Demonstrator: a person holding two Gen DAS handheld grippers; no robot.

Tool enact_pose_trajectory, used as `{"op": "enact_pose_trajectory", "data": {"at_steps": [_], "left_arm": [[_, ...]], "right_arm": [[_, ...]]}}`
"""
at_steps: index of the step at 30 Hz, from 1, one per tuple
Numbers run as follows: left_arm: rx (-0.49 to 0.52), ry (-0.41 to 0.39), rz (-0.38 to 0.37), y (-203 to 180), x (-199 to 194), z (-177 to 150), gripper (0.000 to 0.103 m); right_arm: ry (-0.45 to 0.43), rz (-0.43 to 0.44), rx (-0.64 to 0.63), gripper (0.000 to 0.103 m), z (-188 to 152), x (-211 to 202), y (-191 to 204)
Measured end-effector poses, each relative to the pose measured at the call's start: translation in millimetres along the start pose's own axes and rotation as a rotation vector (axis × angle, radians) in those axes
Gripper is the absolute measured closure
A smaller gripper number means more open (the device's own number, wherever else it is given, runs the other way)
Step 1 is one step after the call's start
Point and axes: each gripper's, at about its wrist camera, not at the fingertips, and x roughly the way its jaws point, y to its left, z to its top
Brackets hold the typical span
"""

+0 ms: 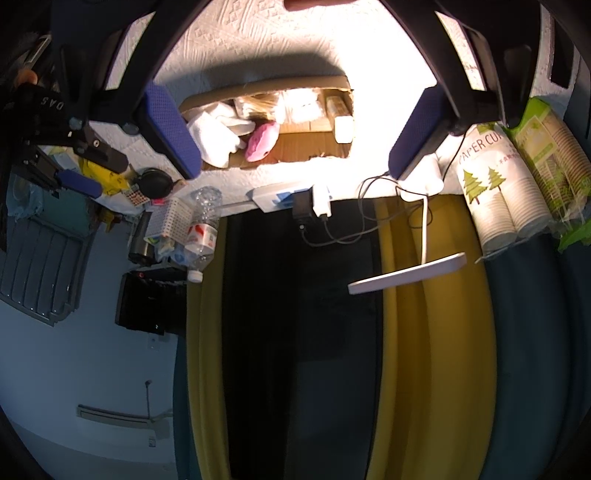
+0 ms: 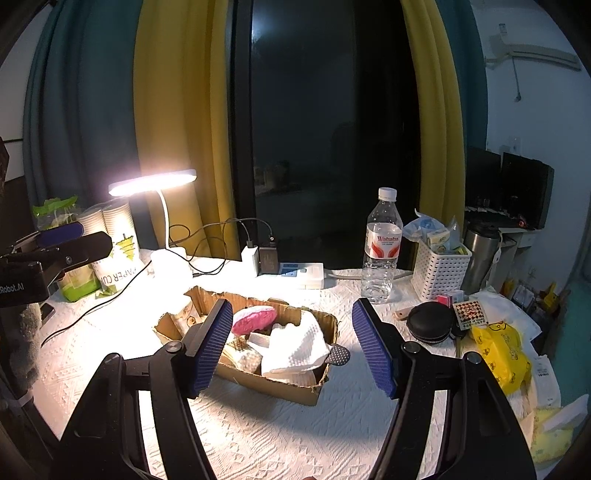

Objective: Organize soft objects

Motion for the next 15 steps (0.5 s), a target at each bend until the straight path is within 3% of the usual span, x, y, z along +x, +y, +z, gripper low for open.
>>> {"op": "enact_pose_trajectory", "data": {"at_steps": [15], "left_arm": [[-0.01, -0.001, 0.018, 4.4, 7.6, 1.9, 0.001]], "right_arm": [[0.005, 0.005, -0.001, 0.033, 3.5, 12.4, -3.5]]}}
